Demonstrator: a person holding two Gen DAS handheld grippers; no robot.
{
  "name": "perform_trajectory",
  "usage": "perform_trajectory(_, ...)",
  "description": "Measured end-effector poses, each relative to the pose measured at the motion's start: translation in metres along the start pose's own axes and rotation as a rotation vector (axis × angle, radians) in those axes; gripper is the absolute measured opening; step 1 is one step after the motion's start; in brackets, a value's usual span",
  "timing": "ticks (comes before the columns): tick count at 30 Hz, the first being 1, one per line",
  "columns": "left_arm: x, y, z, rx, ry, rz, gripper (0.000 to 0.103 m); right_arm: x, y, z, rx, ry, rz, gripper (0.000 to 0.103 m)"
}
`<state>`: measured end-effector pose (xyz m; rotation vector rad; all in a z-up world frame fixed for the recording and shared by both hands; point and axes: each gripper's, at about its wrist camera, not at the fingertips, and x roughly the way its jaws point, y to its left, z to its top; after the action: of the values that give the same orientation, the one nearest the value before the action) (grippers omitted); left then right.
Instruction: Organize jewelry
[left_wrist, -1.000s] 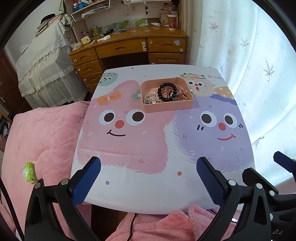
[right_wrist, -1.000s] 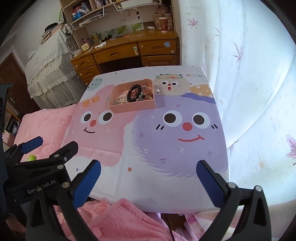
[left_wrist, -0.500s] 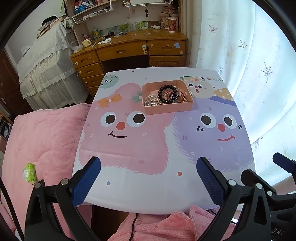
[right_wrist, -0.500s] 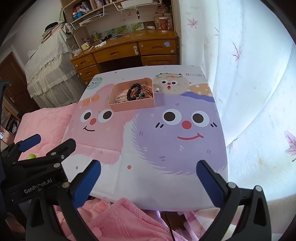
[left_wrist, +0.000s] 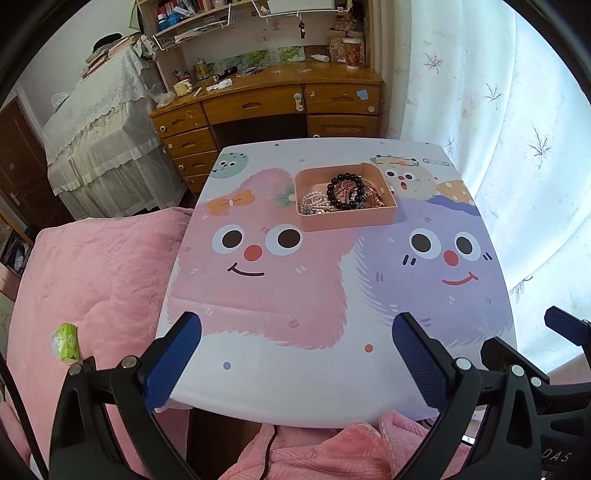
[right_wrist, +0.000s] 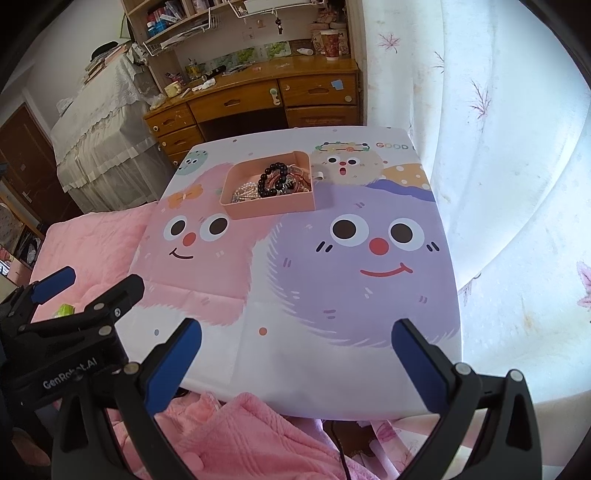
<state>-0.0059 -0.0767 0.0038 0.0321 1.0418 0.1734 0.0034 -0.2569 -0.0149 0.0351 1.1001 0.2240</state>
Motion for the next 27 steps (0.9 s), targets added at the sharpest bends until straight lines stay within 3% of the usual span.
perform_trajectory(27, 0.010, -0.008, 0.007, 0.022, 0.023, 0.006, 0.102, 0.014, -0.012, 0.006, 0.043, 0.053, 0.013, 0.103)
